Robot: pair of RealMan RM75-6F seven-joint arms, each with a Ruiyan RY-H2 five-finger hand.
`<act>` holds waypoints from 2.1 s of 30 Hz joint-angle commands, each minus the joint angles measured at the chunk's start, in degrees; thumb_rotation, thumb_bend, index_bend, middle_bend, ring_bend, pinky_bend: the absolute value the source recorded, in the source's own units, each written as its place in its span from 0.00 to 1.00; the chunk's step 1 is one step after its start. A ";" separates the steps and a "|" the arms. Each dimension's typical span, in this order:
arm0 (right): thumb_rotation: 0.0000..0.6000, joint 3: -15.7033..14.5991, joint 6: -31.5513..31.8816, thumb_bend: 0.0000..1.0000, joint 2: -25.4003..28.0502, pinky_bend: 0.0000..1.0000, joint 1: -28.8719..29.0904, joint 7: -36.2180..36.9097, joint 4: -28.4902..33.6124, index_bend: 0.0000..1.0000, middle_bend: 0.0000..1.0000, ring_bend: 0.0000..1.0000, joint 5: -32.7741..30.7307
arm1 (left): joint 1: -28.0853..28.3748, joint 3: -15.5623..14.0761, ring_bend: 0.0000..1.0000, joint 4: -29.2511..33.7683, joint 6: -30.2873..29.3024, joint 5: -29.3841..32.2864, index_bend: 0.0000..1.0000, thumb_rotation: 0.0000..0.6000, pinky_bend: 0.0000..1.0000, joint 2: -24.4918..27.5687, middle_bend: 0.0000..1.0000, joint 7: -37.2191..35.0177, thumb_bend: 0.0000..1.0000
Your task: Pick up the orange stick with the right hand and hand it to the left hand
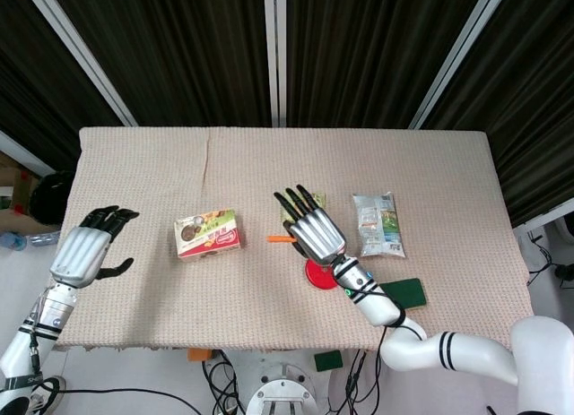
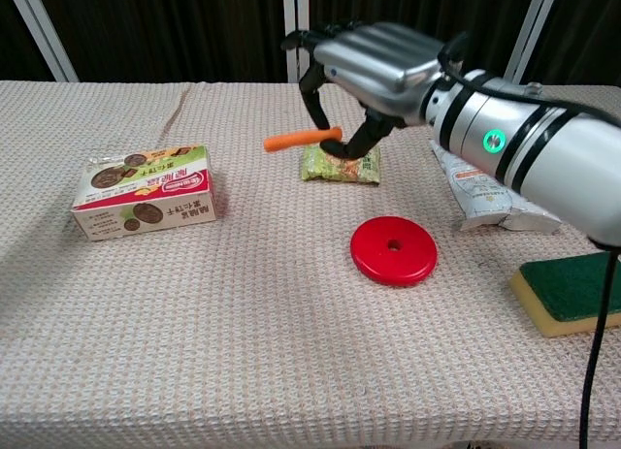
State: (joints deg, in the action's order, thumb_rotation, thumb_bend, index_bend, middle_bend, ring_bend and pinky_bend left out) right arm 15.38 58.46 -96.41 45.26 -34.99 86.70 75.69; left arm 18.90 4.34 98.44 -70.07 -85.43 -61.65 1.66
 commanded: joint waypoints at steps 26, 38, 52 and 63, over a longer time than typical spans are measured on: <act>1.00 4.26 -4.13 0.35 28.74 0.00 8.40 -17.98 26.01 0.68 0.00 0.00 -22.41 | 20.33 9.06 0.16 -5.97 15.07 7.77 0.26 1.00 0.21 -20.72 0.21 -19.11 0.25; 1.00 0.58 -3.37 0.35 24.94 0.00 12.67 -16.76 23.53 0.68 0.00 0.00 -25.56 | 25.27 13.60 0.22 -1.51 24.37 27.09 0.33 1.00 0.21 -22.94 0.28 -15.67 0.25; 1.00 -2.10 -3.14 0.35 20.94 0.00 15.76 -13.49 19.73 0.68 0.00 0.00 -25.11 | 27.58 15.37 0.26 -1.03 23.81 35.52 0.36 1.00 0.24 -23.01 0.30 -13.14 0.26; 1.00 -3.10 -1.65 0.35 18.56 0.00 16.95 -12.36 17.67 0.69 0.00 0.00 -24.74 | 27.65 15.68 0.30 -1.45 23.38 36.39 0.44 1.00 0.24 -24.07 0.35 -13.92 0.29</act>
State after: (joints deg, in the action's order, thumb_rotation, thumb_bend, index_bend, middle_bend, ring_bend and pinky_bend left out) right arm 12.31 56.78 -77.82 62.18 -47.38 104.39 50.96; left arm 46.48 20.05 97.10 -46.87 -49.21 -85.75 -12.19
